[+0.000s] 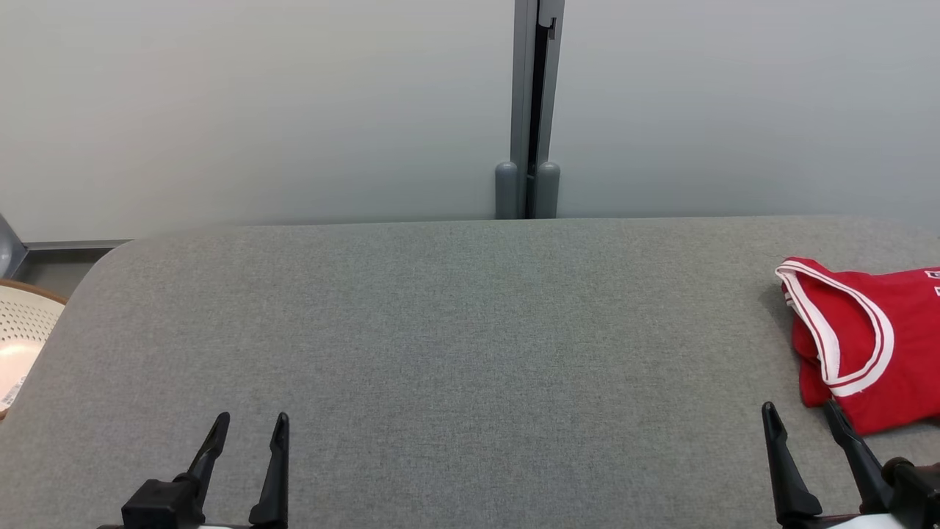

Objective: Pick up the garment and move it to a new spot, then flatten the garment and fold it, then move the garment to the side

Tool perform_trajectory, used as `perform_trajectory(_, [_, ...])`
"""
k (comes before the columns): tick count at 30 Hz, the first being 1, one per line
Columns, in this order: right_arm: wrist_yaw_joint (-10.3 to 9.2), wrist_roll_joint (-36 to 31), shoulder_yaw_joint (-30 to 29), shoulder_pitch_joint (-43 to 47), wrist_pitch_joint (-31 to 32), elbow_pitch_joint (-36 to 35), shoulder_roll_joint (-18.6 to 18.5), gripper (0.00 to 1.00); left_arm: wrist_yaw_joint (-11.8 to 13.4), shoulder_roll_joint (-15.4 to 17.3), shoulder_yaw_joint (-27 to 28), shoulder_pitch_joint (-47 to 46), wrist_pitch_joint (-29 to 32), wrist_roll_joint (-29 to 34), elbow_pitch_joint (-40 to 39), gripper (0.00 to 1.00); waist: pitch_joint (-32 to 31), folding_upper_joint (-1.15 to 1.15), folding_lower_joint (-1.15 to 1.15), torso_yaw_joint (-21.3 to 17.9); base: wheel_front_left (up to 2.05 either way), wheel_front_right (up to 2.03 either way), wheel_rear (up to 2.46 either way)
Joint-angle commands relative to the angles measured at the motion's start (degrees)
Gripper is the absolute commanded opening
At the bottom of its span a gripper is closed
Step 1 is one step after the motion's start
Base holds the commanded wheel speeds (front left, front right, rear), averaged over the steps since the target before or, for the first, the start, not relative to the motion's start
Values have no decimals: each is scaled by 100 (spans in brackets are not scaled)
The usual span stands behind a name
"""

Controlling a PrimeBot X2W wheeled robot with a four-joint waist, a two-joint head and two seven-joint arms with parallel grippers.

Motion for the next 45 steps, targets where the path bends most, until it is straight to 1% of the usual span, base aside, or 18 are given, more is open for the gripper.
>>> perform_trajectory(1, [-10, -6, -5, -14, 37, -28, -4, 100, 49, -8, -14, 52, 24, -18, 4, 100, -31, 0, 0, 4, 0, 0, 0])
perform_trajectory(7, [-10, -17, 16, -8, 92, -16, -18, 100, 75, -18, -41, 47, 65, -47, 80, 100, -85, 0, 0, 24, 0, 0, 0])
perform_trajectory(15, [-10, 5, 26, 42, 130, -7, -19, 100, 40, -19, -77, 1, 41, -51, 155, 100, -111, 0, 0, 37, 0, 0, 0])
perform_trajectory(23, [-10, 17, 29, 75, 130, -39, -13, 100, 100, -29, -112, -27, 56, -47, 159, 100, -119, 0, 0, 33, 0, 0, 0])
perform_trajectory(32, [-10, 26, 29, 92, 146, -72, -8, 100, 77, -24, -154, -66, 48, -71, 180, 100, -118, 0, 0, 41, 0, 0, 0])
perform_trajectory(33, [0, 1, 39, 39, 150, -50, 1, 0, 65, -41, -164, -10, 66, -53, 181, 0, -118, 0, 0, 41, 0, 0, 0])
perform_trajectory(36, [1, 43, 59, 69, 144, 101, 25, 0, 55, -147, -195, 44, 92, -90, 299, 0, -115, 0, 0, 38, 0, 0, 0])
perform_trajectory(45, [0, 1230, 41, -202, 117, 384, -23, 0, -203, -344, 177, -123, 324, -964, 397, 0, -69, 0, 0, 10, 0, 0, 0])
